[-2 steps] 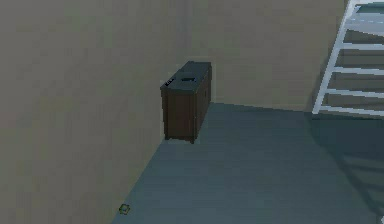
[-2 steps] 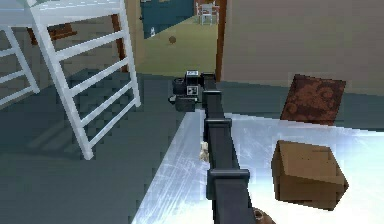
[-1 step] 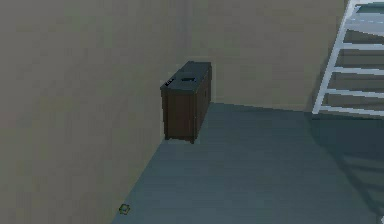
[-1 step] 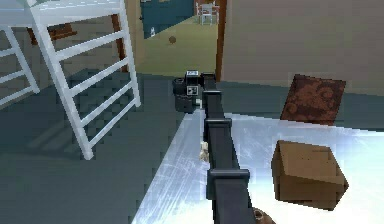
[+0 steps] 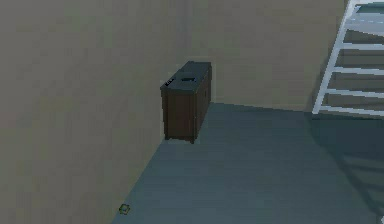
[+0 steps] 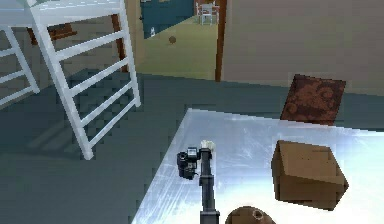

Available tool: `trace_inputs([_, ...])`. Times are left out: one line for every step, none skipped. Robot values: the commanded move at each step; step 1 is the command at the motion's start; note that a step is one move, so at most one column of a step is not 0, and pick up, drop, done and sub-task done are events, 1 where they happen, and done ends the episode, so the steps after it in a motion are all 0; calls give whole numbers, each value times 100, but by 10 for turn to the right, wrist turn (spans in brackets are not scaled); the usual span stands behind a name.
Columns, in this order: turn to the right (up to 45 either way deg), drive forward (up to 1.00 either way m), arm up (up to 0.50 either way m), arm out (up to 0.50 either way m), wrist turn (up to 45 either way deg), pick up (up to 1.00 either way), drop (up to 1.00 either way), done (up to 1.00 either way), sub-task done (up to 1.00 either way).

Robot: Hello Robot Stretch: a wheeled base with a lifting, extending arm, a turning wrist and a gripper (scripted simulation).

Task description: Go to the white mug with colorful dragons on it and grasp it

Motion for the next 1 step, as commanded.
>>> trace_inputs([0, 0, 0, 0, 0, 100, 0, 0, 0])
